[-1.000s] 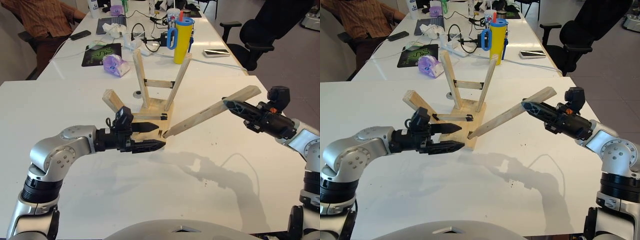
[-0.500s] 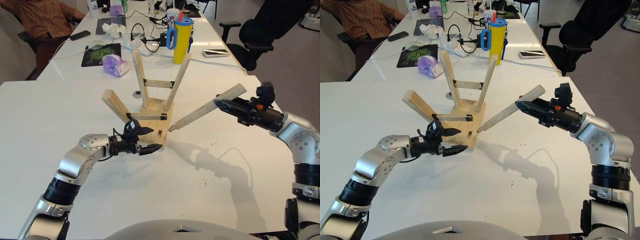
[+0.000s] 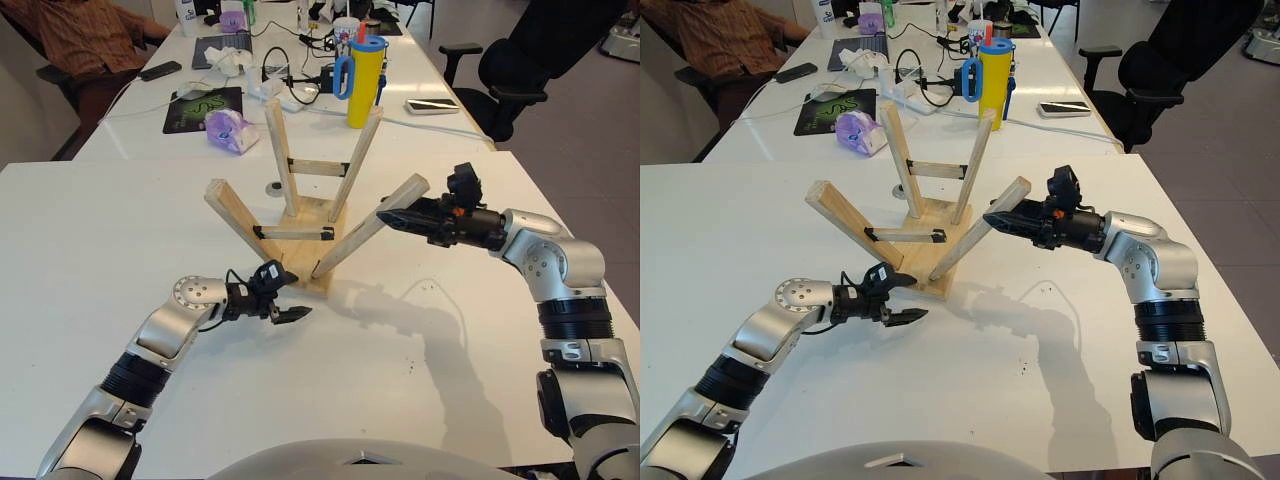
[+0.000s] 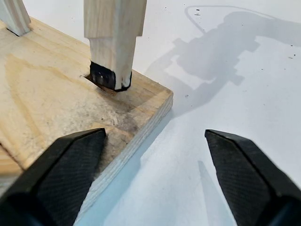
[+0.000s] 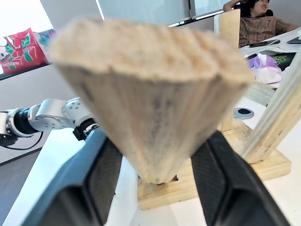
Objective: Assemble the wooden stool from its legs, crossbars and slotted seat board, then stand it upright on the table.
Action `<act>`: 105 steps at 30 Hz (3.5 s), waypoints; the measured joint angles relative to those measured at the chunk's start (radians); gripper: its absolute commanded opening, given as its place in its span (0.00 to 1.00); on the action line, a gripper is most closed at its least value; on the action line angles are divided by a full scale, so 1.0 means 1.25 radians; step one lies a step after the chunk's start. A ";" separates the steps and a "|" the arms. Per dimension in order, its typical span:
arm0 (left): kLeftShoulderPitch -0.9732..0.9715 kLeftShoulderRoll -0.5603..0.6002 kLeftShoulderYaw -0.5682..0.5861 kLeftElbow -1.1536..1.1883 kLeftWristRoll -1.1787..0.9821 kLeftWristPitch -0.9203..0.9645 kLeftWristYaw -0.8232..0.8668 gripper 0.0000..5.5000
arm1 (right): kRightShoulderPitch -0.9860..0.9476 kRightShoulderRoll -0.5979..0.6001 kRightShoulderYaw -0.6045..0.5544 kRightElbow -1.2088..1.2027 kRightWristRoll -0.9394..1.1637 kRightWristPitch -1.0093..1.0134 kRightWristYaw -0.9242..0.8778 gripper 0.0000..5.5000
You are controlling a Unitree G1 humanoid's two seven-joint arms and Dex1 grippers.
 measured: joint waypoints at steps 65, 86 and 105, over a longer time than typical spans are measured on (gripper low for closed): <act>0.161 -0.122 0.120 -0.057 0.054 -0.213 0.233 0.71 | -0.271 0.086 0.289 0.038 -0.271 -0.098 0.066 0.37; -0.008 -0.123 0.102 -0.156 0.773 -0.309 0.482 0.71 | -0.307 0.104 0.317 0.104 -0.280 -0.116 0.060 0.37; -0.032 -0.185 0.153 -0.231 0.597 -0.229 0.497 0.71 | -0.301 0.125 0.327 0.135 -0.295 -0.133 0.031 0.37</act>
